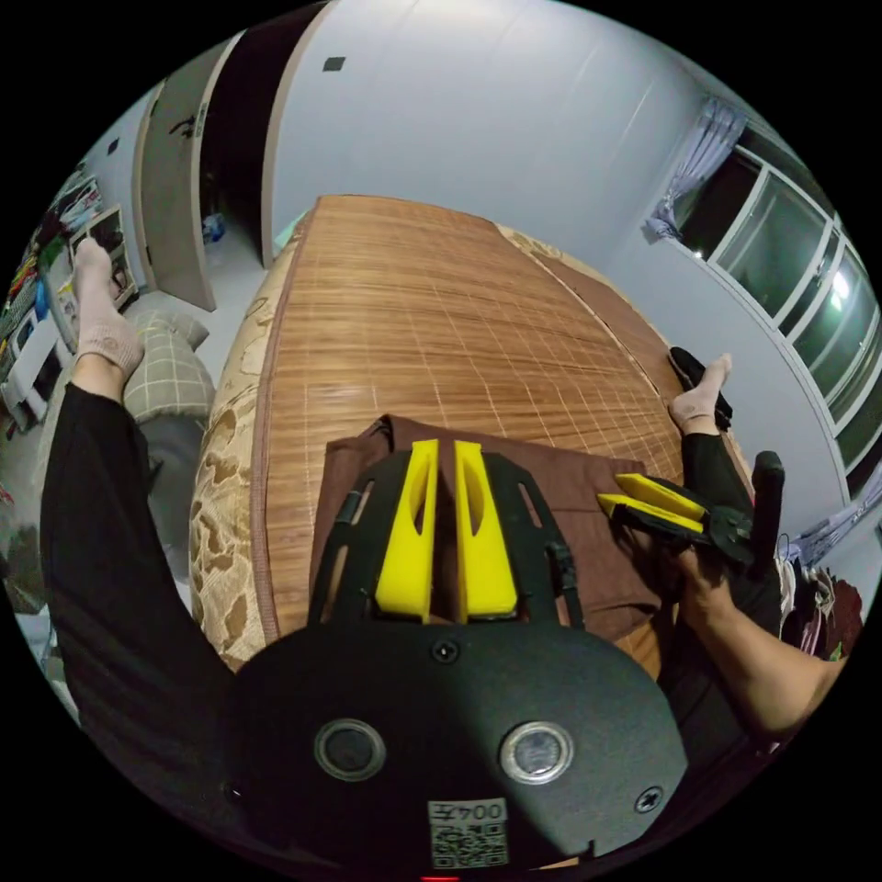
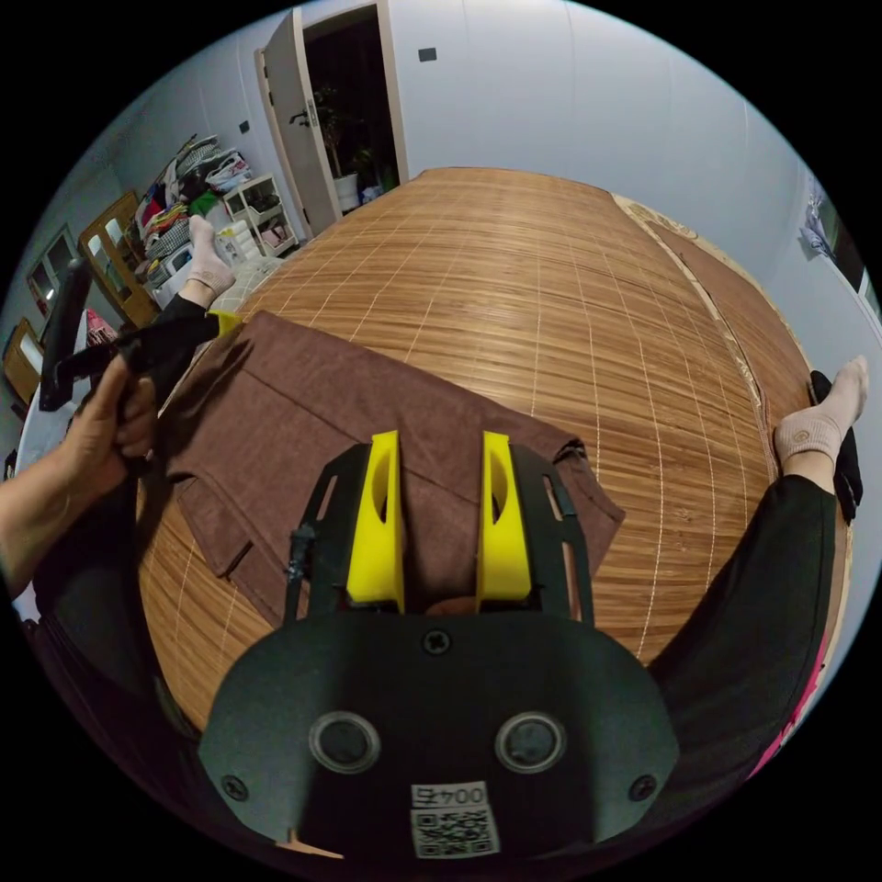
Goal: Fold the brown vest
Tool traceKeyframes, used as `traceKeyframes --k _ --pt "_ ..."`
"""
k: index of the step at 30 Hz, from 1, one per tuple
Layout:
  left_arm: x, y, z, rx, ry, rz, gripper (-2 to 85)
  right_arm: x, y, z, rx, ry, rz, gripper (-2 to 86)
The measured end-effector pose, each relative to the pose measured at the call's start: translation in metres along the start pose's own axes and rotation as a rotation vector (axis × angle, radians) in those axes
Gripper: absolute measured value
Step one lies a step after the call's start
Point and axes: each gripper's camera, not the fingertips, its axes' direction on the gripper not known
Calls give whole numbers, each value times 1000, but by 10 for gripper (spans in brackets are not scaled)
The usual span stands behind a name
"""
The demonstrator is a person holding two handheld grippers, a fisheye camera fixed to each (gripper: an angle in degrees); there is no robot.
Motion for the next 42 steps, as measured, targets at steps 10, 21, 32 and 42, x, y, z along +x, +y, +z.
traceKeyframes --k 10,21,32,42 --pt "-8 12 15 -95 -50 -38 10 33 3 -5 4 -33 9 133" --pt "20 39 20 -132 -109 -62 12 127 15 -47 55 -148 227 127" --pt "61 65 5 -62 0 96 5 224 27 -64 70 -369 439 124" --pt "216 128 30 -163 192 630 8 269 29 -70 -121 -480 473 143"
